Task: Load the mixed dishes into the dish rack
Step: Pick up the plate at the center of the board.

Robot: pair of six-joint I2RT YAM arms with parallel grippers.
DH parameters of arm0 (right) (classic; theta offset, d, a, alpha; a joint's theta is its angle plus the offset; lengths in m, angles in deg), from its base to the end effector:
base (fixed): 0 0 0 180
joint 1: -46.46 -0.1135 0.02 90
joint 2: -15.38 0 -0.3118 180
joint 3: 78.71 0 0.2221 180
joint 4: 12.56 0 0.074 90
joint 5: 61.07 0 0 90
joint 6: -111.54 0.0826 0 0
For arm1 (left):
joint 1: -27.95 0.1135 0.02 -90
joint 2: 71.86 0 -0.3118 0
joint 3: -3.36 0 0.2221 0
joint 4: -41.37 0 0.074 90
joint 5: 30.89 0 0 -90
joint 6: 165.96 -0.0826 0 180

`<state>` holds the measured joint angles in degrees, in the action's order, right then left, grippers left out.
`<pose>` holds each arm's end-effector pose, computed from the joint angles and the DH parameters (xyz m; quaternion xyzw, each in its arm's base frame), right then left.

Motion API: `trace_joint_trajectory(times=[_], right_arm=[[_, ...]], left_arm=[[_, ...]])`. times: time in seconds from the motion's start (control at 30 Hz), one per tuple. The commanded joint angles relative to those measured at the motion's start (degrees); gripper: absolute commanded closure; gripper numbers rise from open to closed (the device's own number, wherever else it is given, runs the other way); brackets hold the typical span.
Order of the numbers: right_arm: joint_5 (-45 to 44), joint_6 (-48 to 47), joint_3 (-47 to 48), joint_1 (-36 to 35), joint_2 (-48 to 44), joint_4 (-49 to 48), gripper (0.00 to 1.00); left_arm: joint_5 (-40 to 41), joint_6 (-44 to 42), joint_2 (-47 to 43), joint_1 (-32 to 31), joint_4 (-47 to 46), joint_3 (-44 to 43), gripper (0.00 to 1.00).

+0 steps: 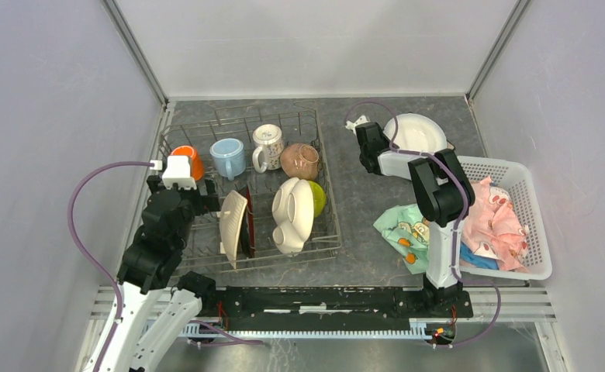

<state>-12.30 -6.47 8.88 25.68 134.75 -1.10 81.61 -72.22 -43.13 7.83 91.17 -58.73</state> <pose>0.4502 0.1126 0.1750 -0.2276 0.8401 -0.3460 0.3503 0.0825 0.0034 0.3430 -0.0037 0.7942 0.0315 0.6069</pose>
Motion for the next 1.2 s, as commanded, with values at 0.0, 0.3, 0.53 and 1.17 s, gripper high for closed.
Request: trace_joint_trajectory(times=[0.0,0.3,0.53,1.17], right_arm=[[0.50,0.68,-3.66,0.31,-4.31,-5.31,0.87],[10.26,3.54,-12.30,0.30,-17.89,-11.45,1.00],[17.82,6.59,-17.93,0.31,-25.82,-15.91,1.00],[32.44,-5.70,-36.86,0.30,-43.68,-37.55,1.00]], left_arm=[[2.48,-3.40,0.19,-0.35,-1.83,-2.77,0.00],[1.41,-0.69,1.94,-0.35,-0.82,-5.31,0.00],[-0.09,6.42,4.03,-0.36,-2.35,-3.89,0.00],[-12.05,18.94,10.65,-0.34,-2.14,-9.56,0.11]])
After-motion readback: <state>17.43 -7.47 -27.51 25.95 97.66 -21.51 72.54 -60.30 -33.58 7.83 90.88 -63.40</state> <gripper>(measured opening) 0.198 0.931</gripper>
